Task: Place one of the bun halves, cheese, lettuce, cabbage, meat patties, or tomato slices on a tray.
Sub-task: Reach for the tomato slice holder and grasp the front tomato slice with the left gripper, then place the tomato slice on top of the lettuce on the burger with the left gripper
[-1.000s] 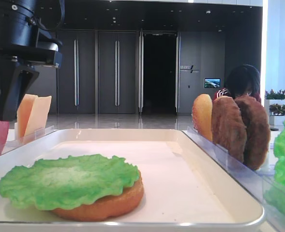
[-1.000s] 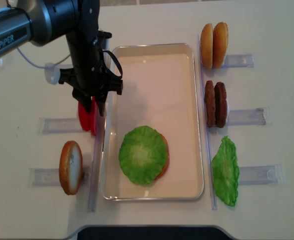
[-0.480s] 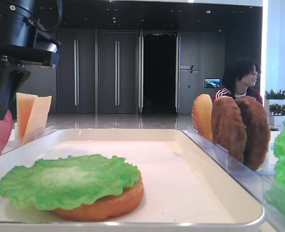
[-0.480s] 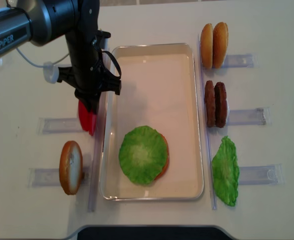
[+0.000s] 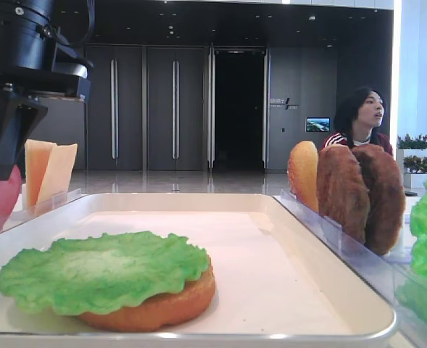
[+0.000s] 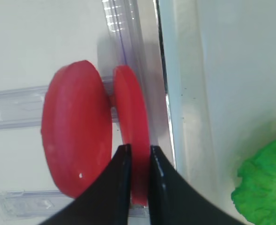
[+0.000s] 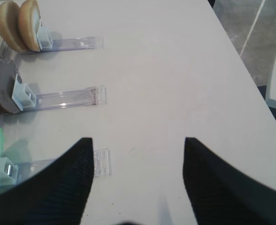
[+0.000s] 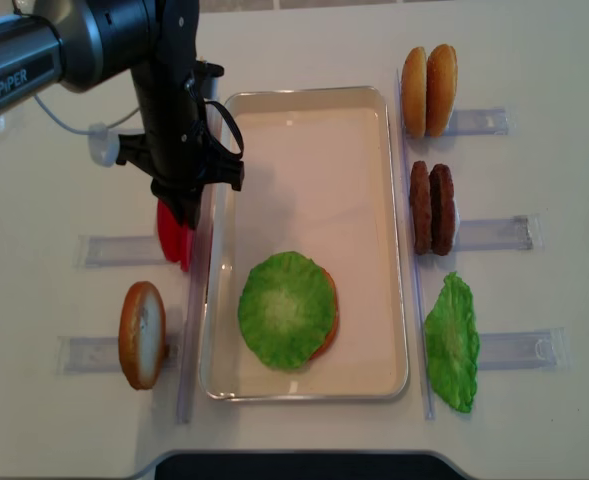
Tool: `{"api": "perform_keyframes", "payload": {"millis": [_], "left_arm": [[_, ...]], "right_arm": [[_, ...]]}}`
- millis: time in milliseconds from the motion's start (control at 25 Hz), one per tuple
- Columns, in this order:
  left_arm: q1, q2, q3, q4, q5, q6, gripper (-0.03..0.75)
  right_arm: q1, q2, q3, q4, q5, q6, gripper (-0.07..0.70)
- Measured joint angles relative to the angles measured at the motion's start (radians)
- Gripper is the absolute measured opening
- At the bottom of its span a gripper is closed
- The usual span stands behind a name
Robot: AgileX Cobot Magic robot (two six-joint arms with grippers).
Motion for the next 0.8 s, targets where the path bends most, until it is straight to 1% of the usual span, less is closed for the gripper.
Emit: {"api": "perform_keyframes", "payload": {"millis": [800], "left_arm": [[0.0,-0.139,0.025,-0.046,0.0,0.003,0.064]], "right_arm": [[0.0,0.0,0.0,0.0,0.0,0.0,0.43]]}}
